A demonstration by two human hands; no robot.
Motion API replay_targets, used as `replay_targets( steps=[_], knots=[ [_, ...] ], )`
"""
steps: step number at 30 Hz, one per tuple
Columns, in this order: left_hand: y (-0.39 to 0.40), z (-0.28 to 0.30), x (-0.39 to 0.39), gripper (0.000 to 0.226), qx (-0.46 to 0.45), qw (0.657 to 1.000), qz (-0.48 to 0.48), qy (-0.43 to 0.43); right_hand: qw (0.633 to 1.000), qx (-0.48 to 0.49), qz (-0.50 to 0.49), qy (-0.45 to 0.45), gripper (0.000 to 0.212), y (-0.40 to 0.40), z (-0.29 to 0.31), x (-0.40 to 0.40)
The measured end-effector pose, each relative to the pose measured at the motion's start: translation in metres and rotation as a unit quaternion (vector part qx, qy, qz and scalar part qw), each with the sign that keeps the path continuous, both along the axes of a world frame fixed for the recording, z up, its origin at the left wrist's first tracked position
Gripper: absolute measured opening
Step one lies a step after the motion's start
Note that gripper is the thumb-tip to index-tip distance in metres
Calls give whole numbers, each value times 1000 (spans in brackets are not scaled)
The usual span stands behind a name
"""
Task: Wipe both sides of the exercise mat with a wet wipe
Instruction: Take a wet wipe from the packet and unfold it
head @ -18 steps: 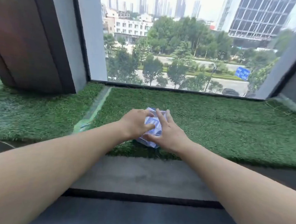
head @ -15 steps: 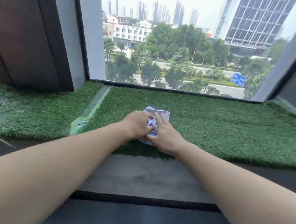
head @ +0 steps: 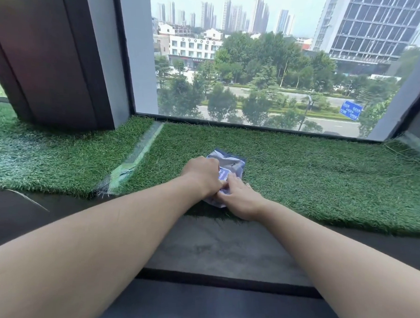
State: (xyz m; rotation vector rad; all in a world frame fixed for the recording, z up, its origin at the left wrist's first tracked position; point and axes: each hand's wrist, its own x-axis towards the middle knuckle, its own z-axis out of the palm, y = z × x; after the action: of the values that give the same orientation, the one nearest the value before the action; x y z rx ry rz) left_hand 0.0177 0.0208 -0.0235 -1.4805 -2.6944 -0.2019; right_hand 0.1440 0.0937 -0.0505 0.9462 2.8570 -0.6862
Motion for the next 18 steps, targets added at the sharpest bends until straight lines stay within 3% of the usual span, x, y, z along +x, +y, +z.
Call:
replay_targets(
  steps=[4,7,9,12,15,18],
  knots=[
    [-2,8,3,40,15,999,-7,-43,999,31,7,5,104,-2,-10,-3],
    [-16,10,-4,59,74,995,-38,-47,999,42,14,-20,107,-3,-8,-2],
    [-28,8,-12,68,95,994,-43,15,998,36,18,-40,105,-4,-4,-1],
    [-31,3,-23,49,66,988,-72,119,998,39,24,-52,106,-4,-5,-2],
    [-24,7,-24,40,50,996,-69,7,998,38,22,-52,105,-3,-6,-3],
    [-15,10,-20,35,27,997,-58,-46,998,37,22,-51,106,-4,-6,-2]
  ],
)
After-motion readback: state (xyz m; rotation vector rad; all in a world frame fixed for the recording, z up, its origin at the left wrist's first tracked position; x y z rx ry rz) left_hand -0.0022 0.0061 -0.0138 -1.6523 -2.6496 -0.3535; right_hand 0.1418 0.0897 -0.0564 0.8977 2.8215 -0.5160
